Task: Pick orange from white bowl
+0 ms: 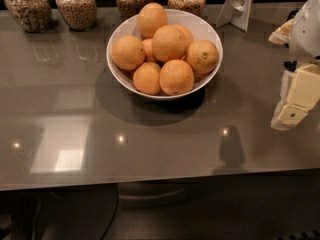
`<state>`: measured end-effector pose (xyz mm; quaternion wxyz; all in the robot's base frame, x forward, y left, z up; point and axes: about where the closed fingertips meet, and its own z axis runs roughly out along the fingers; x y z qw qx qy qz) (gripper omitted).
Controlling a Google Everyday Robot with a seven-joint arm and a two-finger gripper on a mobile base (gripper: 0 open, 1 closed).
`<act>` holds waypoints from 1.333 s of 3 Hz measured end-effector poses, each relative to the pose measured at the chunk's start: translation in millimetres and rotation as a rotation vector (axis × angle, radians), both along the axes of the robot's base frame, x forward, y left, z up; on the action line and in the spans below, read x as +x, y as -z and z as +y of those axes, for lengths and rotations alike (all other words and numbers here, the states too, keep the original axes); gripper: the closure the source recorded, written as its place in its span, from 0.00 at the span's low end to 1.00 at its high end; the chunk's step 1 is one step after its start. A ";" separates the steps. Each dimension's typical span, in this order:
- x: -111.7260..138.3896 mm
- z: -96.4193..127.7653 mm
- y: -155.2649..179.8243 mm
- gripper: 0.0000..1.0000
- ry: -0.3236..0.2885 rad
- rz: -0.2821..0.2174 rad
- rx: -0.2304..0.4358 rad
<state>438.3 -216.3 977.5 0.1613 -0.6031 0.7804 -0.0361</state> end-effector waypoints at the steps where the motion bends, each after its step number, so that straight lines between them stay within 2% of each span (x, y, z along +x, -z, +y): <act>1: 0.1 0.0 0.0 0.00 0.000 0.000 0.000; 2: 7.1 5.8 -3.0 0.00 -0.035 -0.052 0.019; 3: 31.1 18.5 -5.7 0.00 -0.099 -0.153 0.062; 4: 66.7 32.3 -14.0 0.00 -0.148 -0.261 0.099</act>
Offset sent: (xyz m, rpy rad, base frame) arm 0.0178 0.0133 0.0033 0.0487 -0.1117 0.0869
